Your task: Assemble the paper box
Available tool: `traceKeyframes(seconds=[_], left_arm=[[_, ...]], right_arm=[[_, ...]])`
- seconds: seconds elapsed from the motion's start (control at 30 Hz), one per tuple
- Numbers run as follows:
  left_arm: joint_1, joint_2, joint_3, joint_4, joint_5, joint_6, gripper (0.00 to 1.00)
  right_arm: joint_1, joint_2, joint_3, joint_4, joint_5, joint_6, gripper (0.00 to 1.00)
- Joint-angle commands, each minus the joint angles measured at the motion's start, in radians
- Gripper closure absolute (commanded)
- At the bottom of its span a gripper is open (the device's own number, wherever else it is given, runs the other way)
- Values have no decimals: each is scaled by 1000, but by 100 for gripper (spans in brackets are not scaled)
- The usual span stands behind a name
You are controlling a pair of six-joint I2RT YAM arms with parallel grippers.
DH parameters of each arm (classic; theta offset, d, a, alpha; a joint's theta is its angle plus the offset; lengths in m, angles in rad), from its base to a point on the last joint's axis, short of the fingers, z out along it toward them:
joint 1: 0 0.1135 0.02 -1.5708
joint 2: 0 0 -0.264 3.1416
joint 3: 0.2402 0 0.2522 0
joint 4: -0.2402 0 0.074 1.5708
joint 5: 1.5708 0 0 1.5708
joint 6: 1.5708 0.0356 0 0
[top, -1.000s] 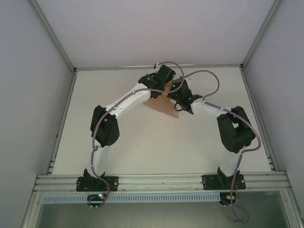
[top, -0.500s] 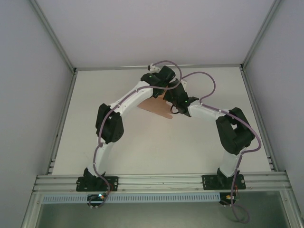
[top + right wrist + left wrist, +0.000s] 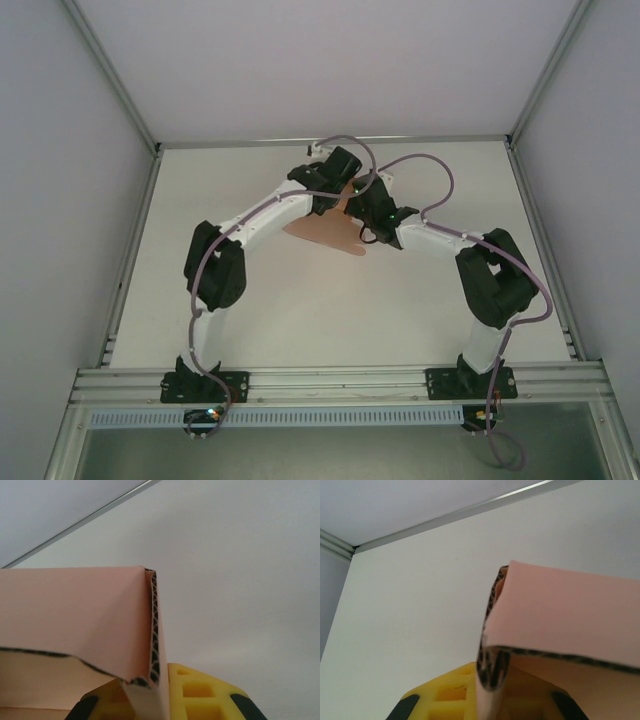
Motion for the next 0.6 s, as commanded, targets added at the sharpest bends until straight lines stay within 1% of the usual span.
traceKeyframes(seconds=[0.0, 0.13, 0.3, 0.47, 0.57], left_arm=[[71, -44, -21, -2, -104, 34, 100], [85, -19, -1, -52, -162, -21, 100], [99, 43, 79, -205, -269, -114, 100], [99, 75, 121, -289, -349, -149, 100], [96, 96, 174, -393, -384, -213, 100]], right_arm=[[-42, -54, -21, -47, 148, 41, 100], [-42, -75, -46, -17, 122, 49, 100], [-42, -99, -65, -22, 141, 54, 100], [-43, -97, -65, -23, 141, 59, 100], [-42, -91, -65, -17, 137, 63, 100]])
